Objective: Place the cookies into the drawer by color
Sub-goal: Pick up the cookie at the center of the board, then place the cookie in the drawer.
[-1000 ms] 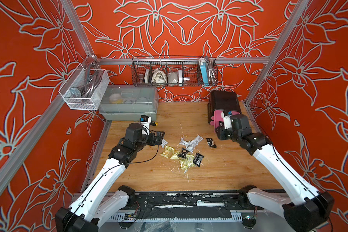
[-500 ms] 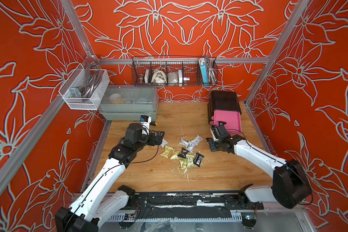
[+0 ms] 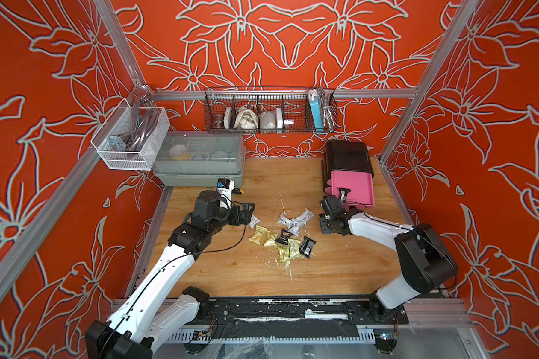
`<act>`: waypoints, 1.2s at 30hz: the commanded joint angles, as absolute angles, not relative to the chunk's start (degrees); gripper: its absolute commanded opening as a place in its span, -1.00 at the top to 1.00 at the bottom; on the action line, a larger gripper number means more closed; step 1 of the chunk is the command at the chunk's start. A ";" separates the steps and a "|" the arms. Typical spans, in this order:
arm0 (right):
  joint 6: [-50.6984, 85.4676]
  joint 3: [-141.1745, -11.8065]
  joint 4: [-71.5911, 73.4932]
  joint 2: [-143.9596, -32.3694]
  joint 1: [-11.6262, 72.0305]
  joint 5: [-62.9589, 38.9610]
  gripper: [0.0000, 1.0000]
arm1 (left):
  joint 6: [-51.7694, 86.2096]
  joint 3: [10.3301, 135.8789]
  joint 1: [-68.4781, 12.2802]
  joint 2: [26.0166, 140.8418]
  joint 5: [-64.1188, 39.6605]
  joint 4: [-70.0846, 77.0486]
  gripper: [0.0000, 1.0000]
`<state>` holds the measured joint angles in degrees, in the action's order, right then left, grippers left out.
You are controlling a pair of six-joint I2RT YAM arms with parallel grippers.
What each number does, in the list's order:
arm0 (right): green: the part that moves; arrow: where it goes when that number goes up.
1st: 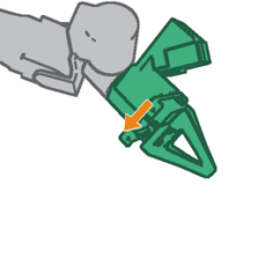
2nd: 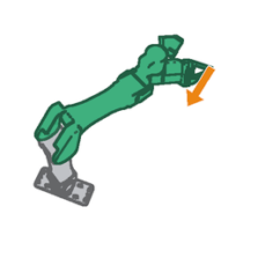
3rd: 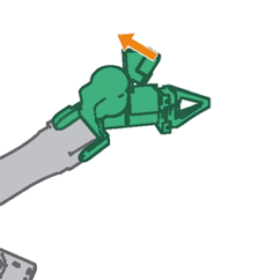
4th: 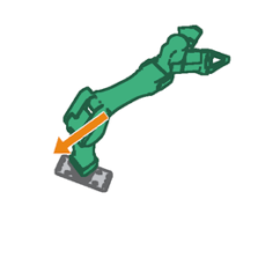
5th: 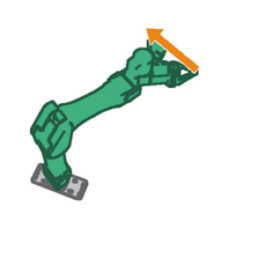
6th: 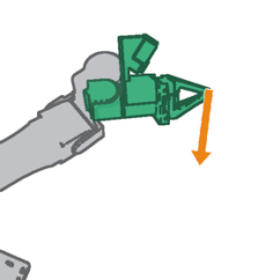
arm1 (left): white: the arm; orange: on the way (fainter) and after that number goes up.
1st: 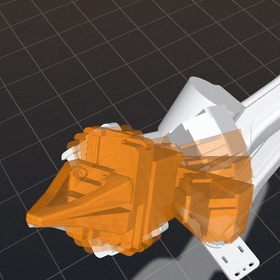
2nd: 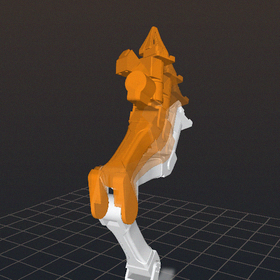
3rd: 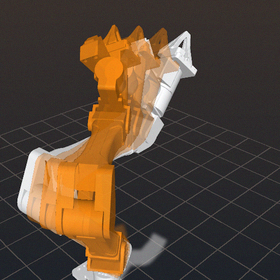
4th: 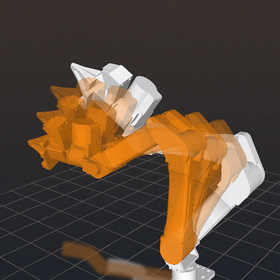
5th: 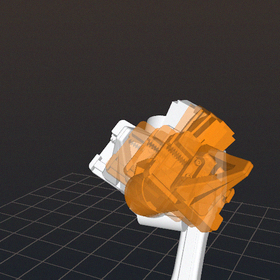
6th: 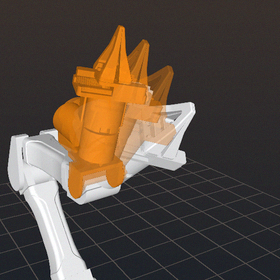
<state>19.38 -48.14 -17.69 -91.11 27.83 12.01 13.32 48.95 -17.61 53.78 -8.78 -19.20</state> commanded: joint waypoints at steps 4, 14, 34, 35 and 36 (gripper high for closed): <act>20.70 -46.37 -16.52 -91.61 28.17 11.13 0.23 | 13.23 48.60 -17.34 53.07 -8.75 -18.98 -0.96; 20.30 -43.95 -17.38 -88.52 28.30 9.39 0.79 | 13.26 48.60 -17.26 53.07 -8.61 -18.98 -0.96; 19.49 -52.98 -26.95 -61.29 30.08 11.47 1.00 | 13.36 48.56 -17.31 53.02 -8.61 -18.98 -0.96; 18.66 -54.18 -27.25 -61.26 30.02 13.01 1.00 | 13.36 48.60 -17.34 53.00 -8.68 -19.00 -0.96; 17.73 -55.50 -27.54 -61.52 29.98 14.93 1.00 | 13.36 48.58 -17.31 53.00 -8.69 -19.05 -0.96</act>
